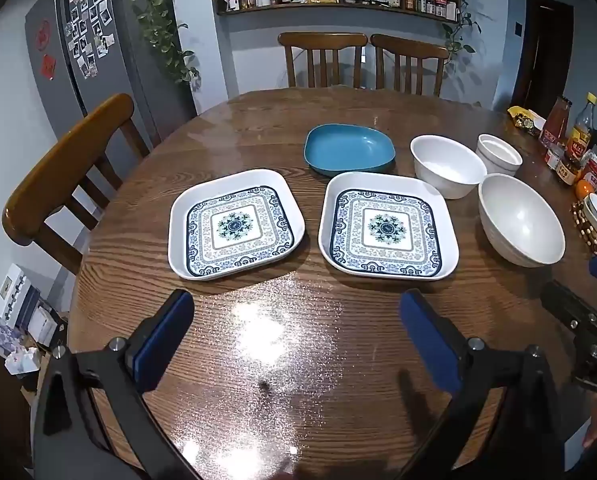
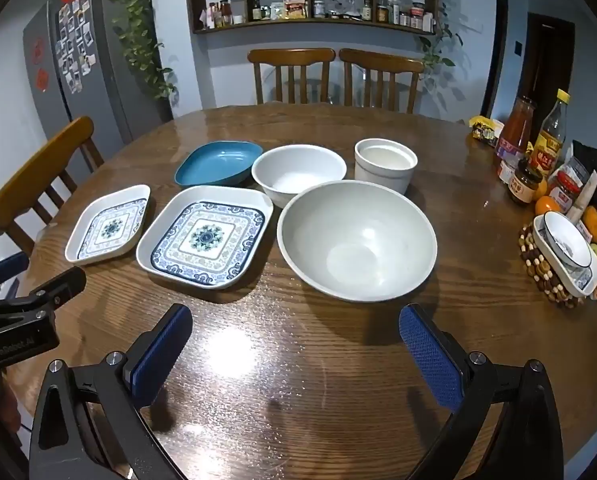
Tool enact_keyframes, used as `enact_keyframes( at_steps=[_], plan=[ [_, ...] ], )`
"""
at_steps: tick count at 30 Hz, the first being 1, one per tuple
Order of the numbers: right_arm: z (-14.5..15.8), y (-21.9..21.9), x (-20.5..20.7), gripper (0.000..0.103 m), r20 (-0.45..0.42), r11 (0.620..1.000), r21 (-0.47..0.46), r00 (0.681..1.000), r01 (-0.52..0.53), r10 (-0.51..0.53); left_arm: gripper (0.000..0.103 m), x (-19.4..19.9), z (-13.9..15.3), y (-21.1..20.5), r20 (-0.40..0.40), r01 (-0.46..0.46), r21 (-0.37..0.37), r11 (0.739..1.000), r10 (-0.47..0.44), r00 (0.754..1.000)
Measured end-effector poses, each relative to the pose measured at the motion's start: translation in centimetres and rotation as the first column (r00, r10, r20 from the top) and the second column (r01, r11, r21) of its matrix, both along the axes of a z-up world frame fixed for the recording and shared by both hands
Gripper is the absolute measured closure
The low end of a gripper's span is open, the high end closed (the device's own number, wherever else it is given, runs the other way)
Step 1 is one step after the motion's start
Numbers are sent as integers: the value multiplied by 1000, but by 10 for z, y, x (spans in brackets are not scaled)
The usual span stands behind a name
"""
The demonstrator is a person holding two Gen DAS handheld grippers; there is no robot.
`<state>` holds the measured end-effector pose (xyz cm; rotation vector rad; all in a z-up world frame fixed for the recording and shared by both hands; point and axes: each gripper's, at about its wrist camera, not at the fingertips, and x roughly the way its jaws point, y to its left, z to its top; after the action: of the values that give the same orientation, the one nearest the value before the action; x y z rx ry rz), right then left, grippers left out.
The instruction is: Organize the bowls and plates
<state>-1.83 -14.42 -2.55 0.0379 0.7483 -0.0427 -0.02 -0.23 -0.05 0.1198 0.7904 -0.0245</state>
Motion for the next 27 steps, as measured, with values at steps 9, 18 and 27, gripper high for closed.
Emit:
enact_keyframes(
  at_steps=[9, 18, 27],
  plan=[
    [-1, -3, -1, 0, 5, 1000, 7, 1000, 4, -4, 1, 1, -4, -6, -17, 13, -17, 1000, -13, 1000],
    [-2, -2, 0, 0, 3, 1000, 8, 1000, 4, -4, 1, 1, -3, 2, -11, 21, -39, 999, -21, 1000],
    [-2, -3, -1, 0, 2, 1000, 7, 1000, 4, -4, 1, 1, -5, 1, -14, 25, -39, 999, -26, 1000]
  ],
)
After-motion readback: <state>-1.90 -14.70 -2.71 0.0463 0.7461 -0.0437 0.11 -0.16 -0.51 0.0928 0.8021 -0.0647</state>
